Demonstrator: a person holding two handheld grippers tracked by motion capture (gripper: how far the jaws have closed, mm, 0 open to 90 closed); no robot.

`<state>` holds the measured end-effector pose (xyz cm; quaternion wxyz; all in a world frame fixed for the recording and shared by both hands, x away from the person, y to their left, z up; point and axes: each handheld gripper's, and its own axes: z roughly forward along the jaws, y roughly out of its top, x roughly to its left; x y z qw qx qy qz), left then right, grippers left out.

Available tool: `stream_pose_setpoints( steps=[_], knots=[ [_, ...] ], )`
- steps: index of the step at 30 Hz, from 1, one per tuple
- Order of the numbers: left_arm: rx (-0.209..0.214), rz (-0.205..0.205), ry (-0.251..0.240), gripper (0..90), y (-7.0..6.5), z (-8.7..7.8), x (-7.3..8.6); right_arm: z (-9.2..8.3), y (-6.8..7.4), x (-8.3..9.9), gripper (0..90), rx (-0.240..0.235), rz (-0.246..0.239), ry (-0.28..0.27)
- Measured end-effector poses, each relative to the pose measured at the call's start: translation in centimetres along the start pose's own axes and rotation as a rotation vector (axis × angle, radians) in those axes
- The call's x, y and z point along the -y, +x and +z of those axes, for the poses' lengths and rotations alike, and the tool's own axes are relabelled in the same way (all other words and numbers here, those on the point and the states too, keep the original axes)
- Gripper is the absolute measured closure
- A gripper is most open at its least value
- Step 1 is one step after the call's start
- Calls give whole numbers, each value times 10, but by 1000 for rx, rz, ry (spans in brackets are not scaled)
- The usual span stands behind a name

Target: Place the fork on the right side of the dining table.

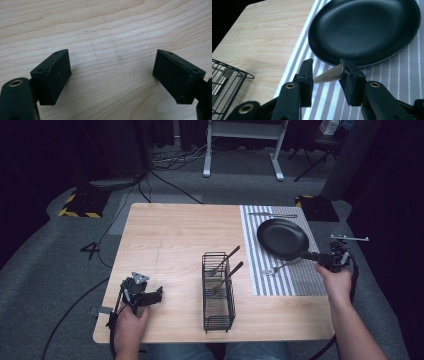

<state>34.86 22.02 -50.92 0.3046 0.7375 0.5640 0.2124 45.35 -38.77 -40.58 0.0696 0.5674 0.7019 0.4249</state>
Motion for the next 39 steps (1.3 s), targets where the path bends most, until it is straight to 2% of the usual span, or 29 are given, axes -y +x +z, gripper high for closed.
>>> stream_pose_setpoints(
  steps=[6,10,19,39],
  knots=[
    [1,-4,-1,151,0,0,0,-1,-9,6,626,16,13,2],
    [1,-4,-1,150,0,0,0,0,-21,13,626,17,43,8],
    [1,-4,-1,150,0,0,0,9,-34,11,615,20,75,12],
    [1,-4,-1,150,0,0,0,24,-61,20,600,76,140,54]
  ],
)
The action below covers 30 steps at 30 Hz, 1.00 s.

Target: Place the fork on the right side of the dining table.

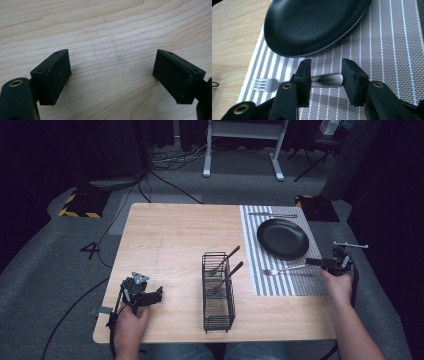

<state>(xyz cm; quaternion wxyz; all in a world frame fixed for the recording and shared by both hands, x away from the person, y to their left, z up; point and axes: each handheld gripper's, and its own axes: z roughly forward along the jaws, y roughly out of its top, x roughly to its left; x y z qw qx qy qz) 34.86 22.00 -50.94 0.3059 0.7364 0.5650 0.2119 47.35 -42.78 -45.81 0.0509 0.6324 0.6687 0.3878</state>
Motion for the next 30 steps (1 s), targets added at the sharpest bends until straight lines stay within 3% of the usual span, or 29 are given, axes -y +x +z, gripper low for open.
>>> stream_pose_setpoints(
  steps=[9,19,24,30],
  knots=[
    [0,0,0,150,0,0,0,7,-9,2,581,36,22,29],
    [0,0,0,150,0,0,0,1,-16,1,564,50,46,2],
    [0,0,0,151,0,0,0,-4,-11,1,556,42,26,-11],
    [0,0,0,150,0,0,0,-17,6,-3,539,37,-44,-41]
  ],
)
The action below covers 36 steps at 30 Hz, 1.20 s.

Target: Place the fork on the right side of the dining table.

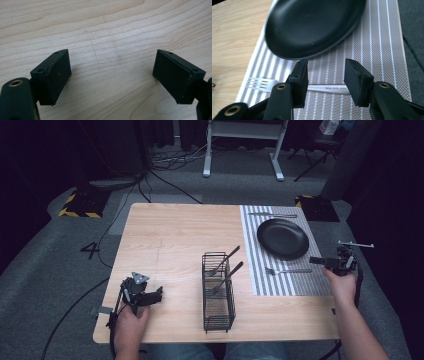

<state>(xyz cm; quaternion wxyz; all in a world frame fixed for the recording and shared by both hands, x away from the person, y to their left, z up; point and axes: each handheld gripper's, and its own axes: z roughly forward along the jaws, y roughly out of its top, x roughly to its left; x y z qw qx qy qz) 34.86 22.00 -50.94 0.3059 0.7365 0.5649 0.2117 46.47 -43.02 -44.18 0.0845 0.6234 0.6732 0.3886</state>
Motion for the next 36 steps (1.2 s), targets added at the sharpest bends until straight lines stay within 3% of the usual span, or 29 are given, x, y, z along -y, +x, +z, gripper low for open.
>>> stream_pose_setpoints(
  steps=[8,11,17,19,23,31,36],
  knots=[
    [0,0,0,150,0,0,0,-20,34,-6,515,-30,-111,-41],
    [0,0,0,150,0,0,0,-28,53,-8,494,-46,-175,-51],
    [0,0,0,150,0,0,0,-37,78,-7,458,-82,-245,-59],
    [0,0,0,150,0,0,0,-40,92,-6,410,-103,-283,-58],
    [-1,1,0,151,0,0,0,-44,104,-5,365,-125,-314,-52],
    [-1,1,0,150,0,0,0,-45,134,4,246,-229,-407,-16],
    [-1,1,0,150,0,0,0,-44,146,8,234,-257,-430,-14]
  ],
)
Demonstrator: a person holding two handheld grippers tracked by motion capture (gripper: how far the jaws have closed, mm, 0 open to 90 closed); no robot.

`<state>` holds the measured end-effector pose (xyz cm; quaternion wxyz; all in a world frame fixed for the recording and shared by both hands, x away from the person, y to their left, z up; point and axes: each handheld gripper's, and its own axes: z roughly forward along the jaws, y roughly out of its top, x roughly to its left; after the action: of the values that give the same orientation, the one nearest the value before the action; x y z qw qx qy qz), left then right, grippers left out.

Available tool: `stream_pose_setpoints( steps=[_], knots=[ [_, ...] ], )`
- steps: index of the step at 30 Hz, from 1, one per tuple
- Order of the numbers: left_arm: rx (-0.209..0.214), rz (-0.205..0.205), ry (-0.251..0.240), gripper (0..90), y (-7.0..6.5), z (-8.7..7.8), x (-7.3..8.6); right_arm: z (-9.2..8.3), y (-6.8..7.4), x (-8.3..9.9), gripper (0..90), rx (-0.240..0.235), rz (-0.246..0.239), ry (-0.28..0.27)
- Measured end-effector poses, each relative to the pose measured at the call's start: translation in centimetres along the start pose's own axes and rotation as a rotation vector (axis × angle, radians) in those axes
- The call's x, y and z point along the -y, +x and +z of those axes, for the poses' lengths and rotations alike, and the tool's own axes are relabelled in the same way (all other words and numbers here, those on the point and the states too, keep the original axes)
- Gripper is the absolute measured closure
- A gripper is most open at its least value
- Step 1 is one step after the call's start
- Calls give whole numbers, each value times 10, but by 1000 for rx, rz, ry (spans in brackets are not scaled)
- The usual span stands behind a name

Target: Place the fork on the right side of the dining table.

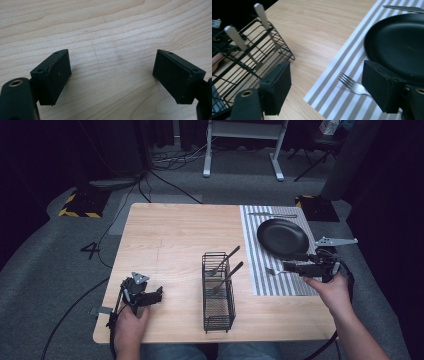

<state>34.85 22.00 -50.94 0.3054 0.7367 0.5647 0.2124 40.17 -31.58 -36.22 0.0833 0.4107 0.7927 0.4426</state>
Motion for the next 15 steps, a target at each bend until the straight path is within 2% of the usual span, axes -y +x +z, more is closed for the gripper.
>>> stream_pose_setpoints(
  steps=[1,3,4,8,14,15],
  knots=[
    [0,0,0,150,0,0,0,2,6,-1,233,-15,-14,9],
    [0,0,0,150,0,0,0,4,10,-1,236,-27,-25,16],
    [0,0,0,150,0,0,0,6,16,-2,247,-53,-49,37],
    [0,0,0,150,0,0,0,10,27,-2,253,-80,-76,54],
    [0,0,0,150,0,0,0,17,37,3,252,-91,-108,54],
    [0,0,0,150,0,0,0,20,42,8,264,-83,-149,56]
  ],
)
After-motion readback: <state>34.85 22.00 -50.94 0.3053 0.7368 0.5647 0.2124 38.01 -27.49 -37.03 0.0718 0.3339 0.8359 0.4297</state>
